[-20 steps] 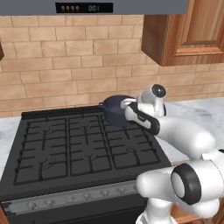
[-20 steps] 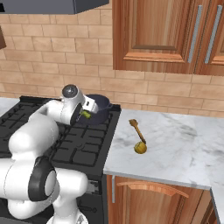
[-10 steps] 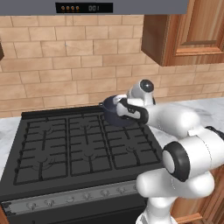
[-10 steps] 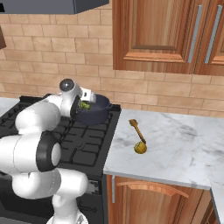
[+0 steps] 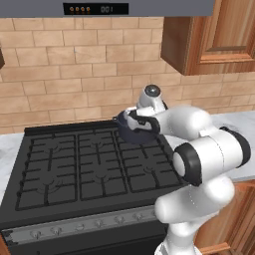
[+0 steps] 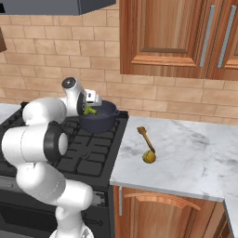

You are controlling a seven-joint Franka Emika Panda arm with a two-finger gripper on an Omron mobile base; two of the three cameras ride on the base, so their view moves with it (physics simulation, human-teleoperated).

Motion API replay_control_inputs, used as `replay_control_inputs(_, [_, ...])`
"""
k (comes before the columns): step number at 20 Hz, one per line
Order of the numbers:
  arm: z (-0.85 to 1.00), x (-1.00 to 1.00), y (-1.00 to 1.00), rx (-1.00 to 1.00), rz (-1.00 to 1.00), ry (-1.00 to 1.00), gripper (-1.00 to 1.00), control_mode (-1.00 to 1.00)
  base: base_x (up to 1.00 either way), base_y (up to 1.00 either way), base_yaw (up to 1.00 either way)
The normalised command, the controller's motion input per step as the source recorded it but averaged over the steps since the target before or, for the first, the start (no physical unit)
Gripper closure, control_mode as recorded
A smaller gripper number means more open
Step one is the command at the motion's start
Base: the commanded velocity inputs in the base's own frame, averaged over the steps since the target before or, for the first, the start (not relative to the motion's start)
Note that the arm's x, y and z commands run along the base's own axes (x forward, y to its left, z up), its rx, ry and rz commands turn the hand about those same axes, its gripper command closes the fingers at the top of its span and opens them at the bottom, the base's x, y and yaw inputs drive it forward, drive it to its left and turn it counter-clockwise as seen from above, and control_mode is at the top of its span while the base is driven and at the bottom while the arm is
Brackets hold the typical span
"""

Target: Put the squash and broccoli in the pot. Retrieve the spatula and lightly stir the vegetables in the pot.

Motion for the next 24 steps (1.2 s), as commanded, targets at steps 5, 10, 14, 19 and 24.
replay_control_inputs(5, [-0.13,0.39,0.0,0.0,0.0,0.26,1.0,-1.0,0.0,0.0,0.0])
replay_control_inputs(10, [-0.14,0.36,0.0,0.0,0.05,0.07,1.0,-1.0,0.0,0.0,0.0])
replay_control_inputs(14, [-0.22,0.12,0.0,-0.04,0.04,0.04,1.0,-1.0,0.0,0.0,0.0])
replay_control_inputs(19, [-0.26,0.16,0.0,-0.04,0.01,0.03,1.0,-1.0,0.0,0.0,0.0])
replay_control_inputs(24, [-0.3,0.23,0.0,-0.02,0.0,0.08,1.0,-1.0,0.0,0.0,0.0])
